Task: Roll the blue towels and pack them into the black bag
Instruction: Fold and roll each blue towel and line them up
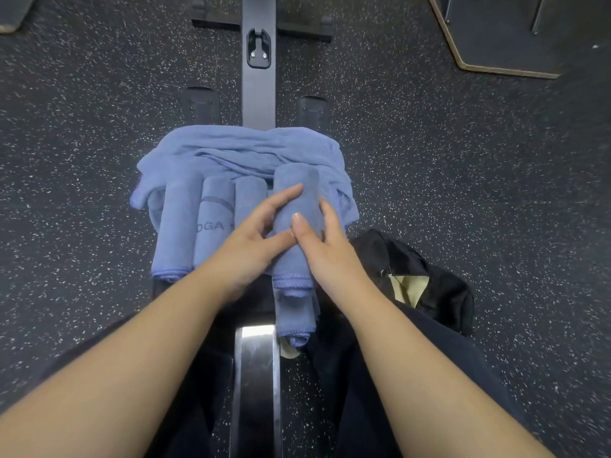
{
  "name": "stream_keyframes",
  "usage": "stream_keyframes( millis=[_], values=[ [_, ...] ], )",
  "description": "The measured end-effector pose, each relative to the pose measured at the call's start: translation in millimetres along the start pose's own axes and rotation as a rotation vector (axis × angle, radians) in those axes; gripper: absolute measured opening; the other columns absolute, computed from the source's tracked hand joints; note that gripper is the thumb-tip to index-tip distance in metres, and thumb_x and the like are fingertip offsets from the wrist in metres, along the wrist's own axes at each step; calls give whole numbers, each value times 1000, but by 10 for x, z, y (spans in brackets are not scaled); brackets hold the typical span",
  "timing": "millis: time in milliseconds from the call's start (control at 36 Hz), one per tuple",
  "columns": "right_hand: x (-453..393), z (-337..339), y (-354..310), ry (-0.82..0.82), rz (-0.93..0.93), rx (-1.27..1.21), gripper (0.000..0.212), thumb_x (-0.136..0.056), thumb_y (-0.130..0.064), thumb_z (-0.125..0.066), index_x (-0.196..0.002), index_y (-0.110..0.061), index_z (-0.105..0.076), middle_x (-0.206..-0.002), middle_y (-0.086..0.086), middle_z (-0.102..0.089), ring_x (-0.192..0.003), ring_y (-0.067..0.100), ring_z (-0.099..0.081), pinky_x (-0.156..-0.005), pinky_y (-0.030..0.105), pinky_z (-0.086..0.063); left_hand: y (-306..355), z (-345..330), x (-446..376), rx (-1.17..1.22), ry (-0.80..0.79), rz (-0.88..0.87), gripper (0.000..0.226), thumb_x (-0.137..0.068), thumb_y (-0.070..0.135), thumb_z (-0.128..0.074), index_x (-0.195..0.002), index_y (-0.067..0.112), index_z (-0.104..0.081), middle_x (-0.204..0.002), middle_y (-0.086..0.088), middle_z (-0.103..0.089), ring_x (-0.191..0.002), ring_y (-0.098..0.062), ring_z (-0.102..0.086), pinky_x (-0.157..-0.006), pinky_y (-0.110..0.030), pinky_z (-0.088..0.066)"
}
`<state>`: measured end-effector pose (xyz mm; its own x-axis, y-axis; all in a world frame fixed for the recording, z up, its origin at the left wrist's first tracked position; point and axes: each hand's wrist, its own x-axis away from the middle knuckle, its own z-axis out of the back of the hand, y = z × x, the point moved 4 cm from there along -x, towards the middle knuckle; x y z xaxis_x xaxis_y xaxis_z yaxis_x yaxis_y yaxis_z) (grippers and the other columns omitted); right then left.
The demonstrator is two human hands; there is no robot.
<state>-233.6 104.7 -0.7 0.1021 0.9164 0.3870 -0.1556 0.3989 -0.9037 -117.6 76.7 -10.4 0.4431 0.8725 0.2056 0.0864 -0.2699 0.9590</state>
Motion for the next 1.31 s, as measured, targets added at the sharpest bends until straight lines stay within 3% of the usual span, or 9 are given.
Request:
stream_keyframes(
  millis=[167,306,389,444,528,694,889,1139,1306],
  values=[
    [-51,14,5,31,18,-122,52,-98,-25,-52,-145,-29,-32,-102,-16,-61,-76,-19,-59,-66,1,-43,-15,13,39,-4,-32,-5,53,-92,9,-56,-128,47,-48,-139,10,-53,-125,-4,-51,-89,-15,-49],
    [-42,36,9,66,45,-41,51,-96,-25,-55,-143,-33,-36,-119,-2,-59,-91,-5,-59,-72,2,-42,-92,55,57,-71,-5,-16,55,-97,9,-52,-126,55,-47,-127,33,-54,-122,-1,-53,-89,-23,-52],
    [-81,101,35,151,74,101,49,-94,-29,-57,-139,-38,-37,-132,-4,-56,-116,11,-55,-95,19,-42,-183,136,118,-311,120,-47,52,-95,15,-56,-121,60,-50,-131,23,-55,-118,-13,-58,-97,-36,-49],
    [-113,161,38,213,76,135,52,-93,-30,-59,-139,-39,-37,-131,-14,-53,-117,15,-54,-99,29,-41,-266,179,180,-548,254,-56,36,-93,16,-58,-112,47,-56,-115,13,-58,-95,-4,-60,-93,-26,-45],
    [-160,261,30,268,56,167,56,-93,-26,-58,-143,-34,-33,-121,-21,-47,-115,14,-53,-90,22,-35,-444,168,338,-624,384,63,18,-90,11,-62,-105,20,-57,-88,6,-54,-71,-1,-51,-68,-12,-39],
    [-196,311,112,280,-7,231,58,-95,-28,-54,-147,-32,-27,-143,-6,-44,-131,20,-40,-90,22,-27,-713,35,451,-563,240,218,38,-90,23,-64,-120,38,-46,-90,4,-56,-86,-10,-56,-76,-23,-39],
    [-184,272,222,295,-58,290,56,-96,-30,-52,-147,-31,-28,-140,2,-51,-124,26,-48,-88,27,-33,-778,-80,389,-402,112,258,50,-95,17,-58,-140,30,-41,-132,2,-56,-121,-10,-54,-107,-32,-40],
    [-214,281,300,282,-84,258,57,-95,-32,-54,-147,-33,-30,-139,-1,-51,-125,24,-49,-92,27,-34,-761,-143,349,-233,98,244,50,-95,12,-58,-135,36,-42,-136,5,-53,-122,-6,-53,-108,-35,-41],
    [-216,299,321,273,-89,212,57,-94,-30,-56,-145,-32,-33,-138,-1,-51,-125,19,-48,-88,21,-31,-772,-139,333,-141,96,277,52,-80,27,-69,-124,47,-50,-131,8,-58,-118,-6,-57,-104,-38,-45]
  ],
)
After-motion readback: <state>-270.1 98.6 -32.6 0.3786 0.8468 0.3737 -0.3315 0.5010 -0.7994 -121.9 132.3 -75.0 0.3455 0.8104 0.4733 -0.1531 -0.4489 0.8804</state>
